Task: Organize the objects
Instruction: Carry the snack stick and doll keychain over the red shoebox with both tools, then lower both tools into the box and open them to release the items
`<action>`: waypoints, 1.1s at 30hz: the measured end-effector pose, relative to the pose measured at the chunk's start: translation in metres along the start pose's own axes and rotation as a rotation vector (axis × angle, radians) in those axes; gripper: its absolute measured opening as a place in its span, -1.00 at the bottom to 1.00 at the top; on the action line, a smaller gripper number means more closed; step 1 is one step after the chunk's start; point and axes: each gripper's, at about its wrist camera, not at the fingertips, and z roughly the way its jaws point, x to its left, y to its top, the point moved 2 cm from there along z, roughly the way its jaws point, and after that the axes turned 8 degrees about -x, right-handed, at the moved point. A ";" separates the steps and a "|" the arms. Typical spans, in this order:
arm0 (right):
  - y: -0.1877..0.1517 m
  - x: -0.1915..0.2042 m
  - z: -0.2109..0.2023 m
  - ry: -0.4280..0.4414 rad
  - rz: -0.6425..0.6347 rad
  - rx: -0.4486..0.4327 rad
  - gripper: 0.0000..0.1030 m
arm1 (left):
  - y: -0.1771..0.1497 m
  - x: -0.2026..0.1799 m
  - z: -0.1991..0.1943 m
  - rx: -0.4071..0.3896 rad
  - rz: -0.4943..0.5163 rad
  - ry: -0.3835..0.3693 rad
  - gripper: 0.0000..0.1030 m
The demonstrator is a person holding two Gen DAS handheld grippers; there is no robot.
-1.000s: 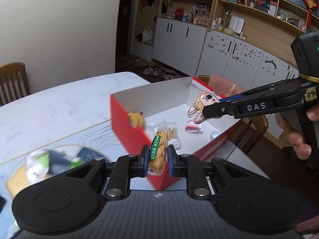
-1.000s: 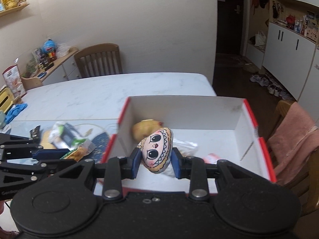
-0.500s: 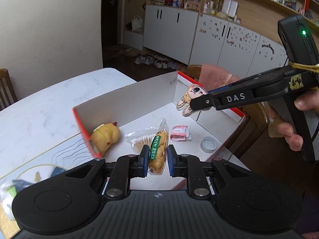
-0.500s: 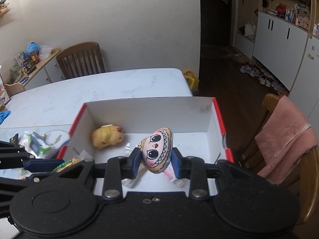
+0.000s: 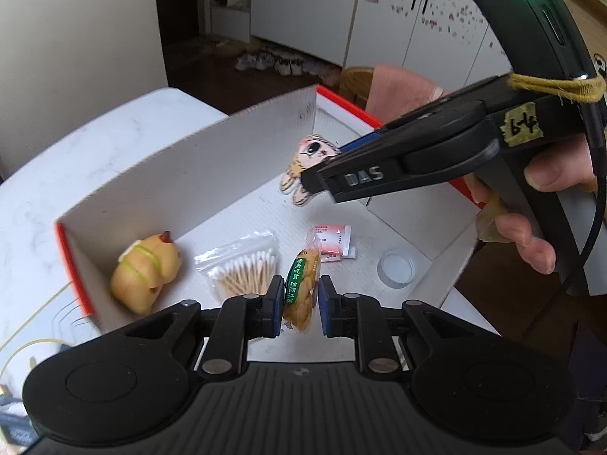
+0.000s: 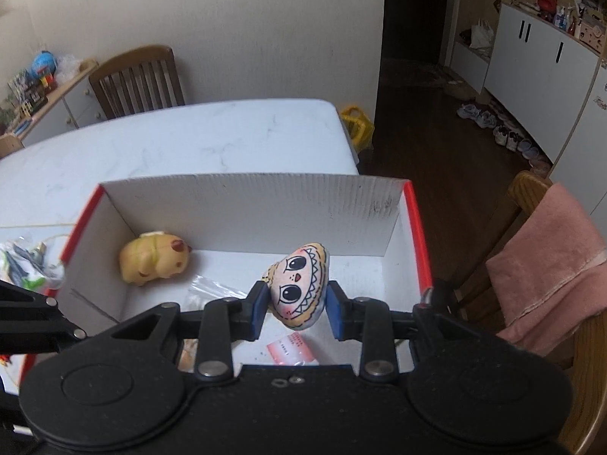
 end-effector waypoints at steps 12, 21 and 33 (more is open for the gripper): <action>-0.005 -0.005 0.037 -0.015 -0.032 0.088 -0.38 | 0.011 -0.001 0.052 0.123 -0.030 -0.010 -0.66; -0.006 -0.009 0.053 -0.009 -0.042 0.138 -0.38 | 0.013 0.004 0.077 0.202 -0.070 -0.023 -0.66; -0.010 -0.001 0.068 -0.012 -0.076 0.216 -0.34 | 0.014 0.004 0.093 0.274 -0.080 -0.027 -0.65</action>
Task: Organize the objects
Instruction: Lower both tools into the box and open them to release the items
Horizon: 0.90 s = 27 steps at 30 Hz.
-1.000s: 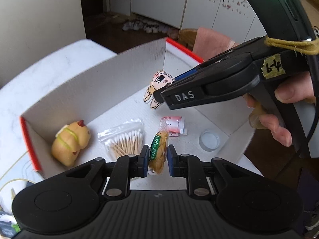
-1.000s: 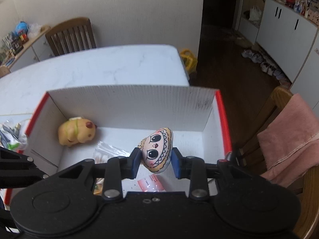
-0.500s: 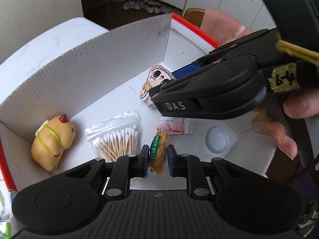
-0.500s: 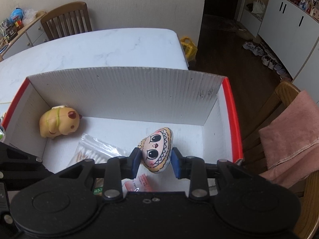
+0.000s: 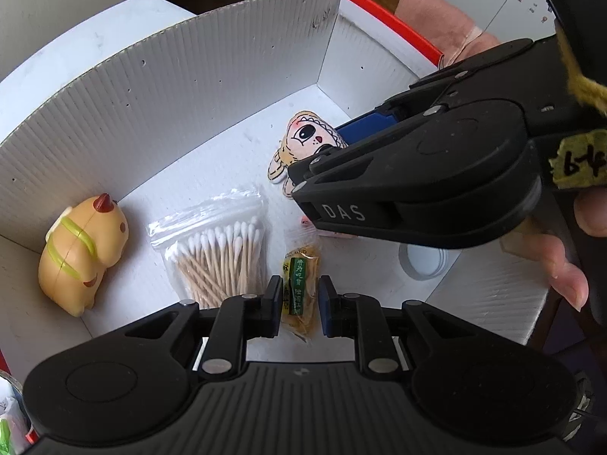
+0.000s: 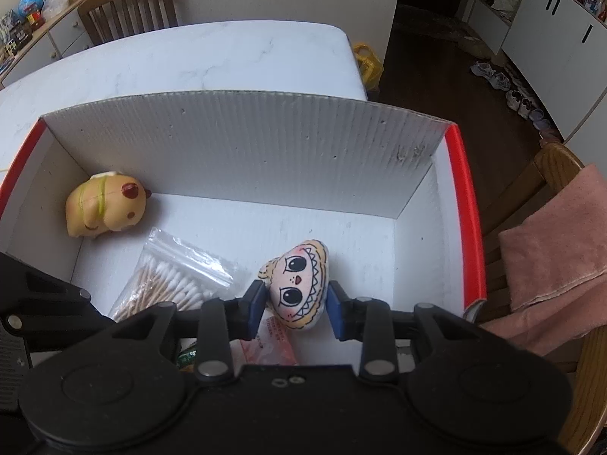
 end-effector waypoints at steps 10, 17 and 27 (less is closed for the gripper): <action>-0.002 0.005 -0.013 -0.005 -0.020 -0.005 -0.29 | -0.001 -0.005 -0.019 -0.049 0.029 -0.005 -0.65; -0.003 0.002 -0.037 0.001 -0.014 -0.042 -0.19 | -0.010 0.003 -0.045 -0.125 0.019 -0.004 -0.65; -0.015 -0.002 -0.087 0.046 0.045 -0.146 -0.09 | -0.031 0.010 -0.092 -0.253 -0.023 -0.035 -0.65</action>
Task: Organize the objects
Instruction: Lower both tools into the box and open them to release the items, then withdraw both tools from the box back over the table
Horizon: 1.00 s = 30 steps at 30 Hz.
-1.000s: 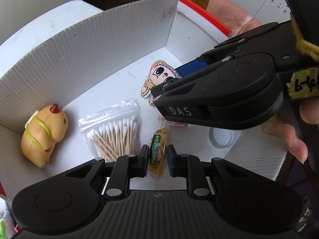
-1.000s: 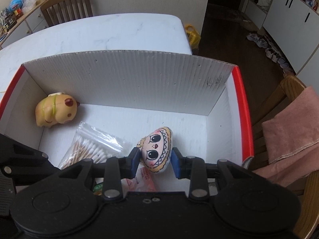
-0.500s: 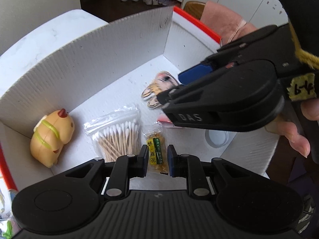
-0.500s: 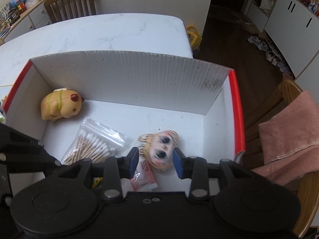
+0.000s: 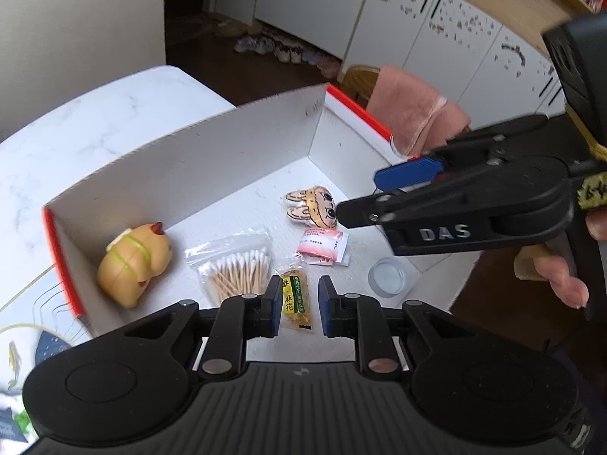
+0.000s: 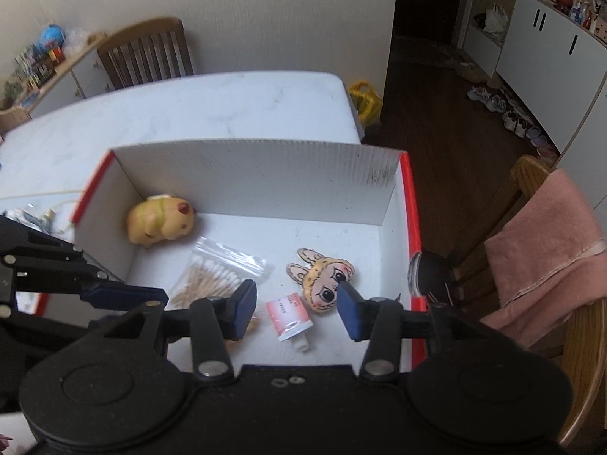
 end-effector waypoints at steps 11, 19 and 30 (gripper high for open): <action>-0.015 0.036 -0.048 0.020 -0.008 -0.122 0.14 | -0.018 0.015 -0.057 -0.140 -0.024 0.040 -0.65; -0.026 0.075 -0.071 0.021 -0.019 -0.183 0.44 | -0.043 0.037 -0.099 -0.215 -0.043 0.065 0.35; -0.042 0.134 -0.090 0.034 -0.018 -0.233 0.87 | -0.089 0.080 -0.162 -0.276 -0.086 0.088 0.56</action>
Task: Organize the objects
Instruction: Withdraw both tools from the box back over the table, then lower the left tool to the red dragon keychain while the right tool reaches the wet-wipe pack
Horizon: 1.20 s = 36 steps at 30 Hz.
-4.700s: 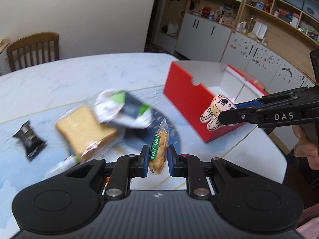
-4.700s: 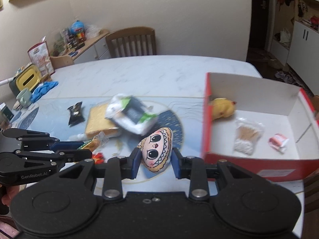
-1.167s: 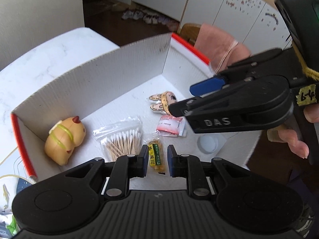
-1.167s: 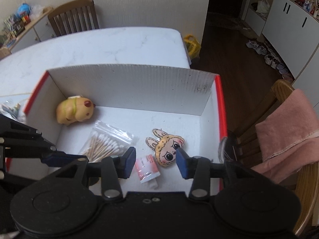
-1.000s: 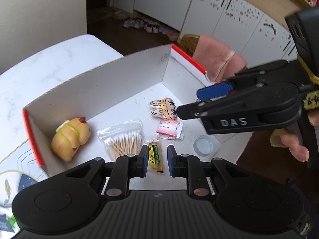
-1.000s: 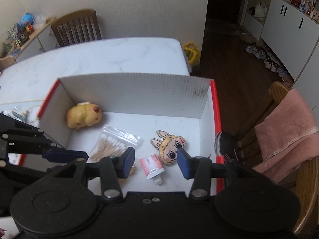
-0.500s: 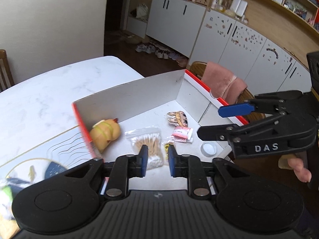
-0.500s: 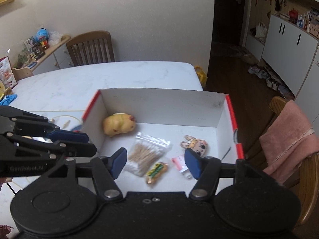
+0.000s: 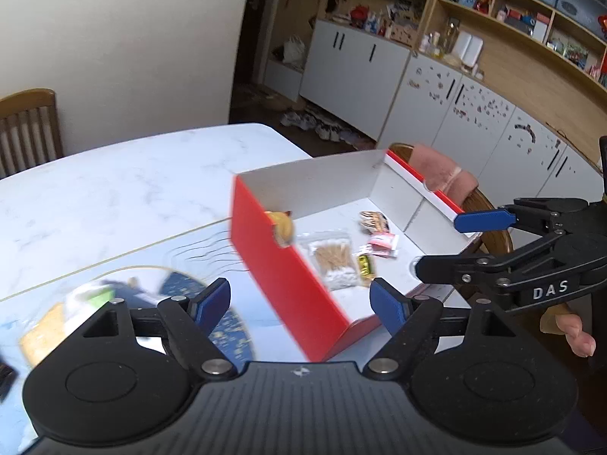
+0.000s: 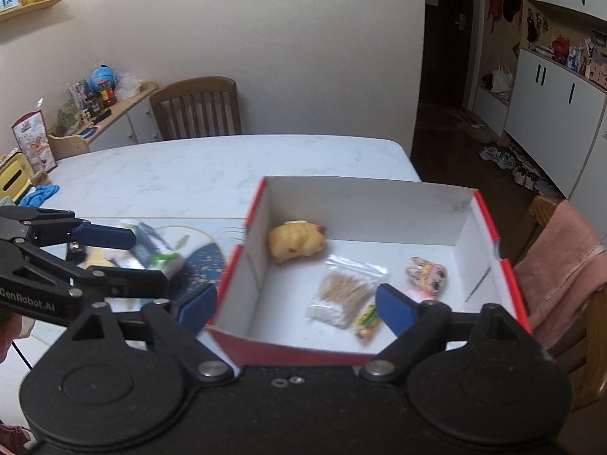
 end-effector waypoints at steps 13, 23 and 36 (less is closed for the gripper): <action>-0.011 0.083 -0.004 0.035 -0.019 -0.038 0.99 | -0.038 0.069 -0.075 -0.073 -0.052 0.046 0.98; -0.019 0.131 0.016 0.057 -0.025 -0.010 0.99 | -0.084 0.098 -0.095 -0.085 -0.012 0.081 0.99; -0.015 0.149 0.068 0.046 -0.085 0.038 0.99 | -0.135 0.126 -0.069 -0.050 0.028 0.115 0.99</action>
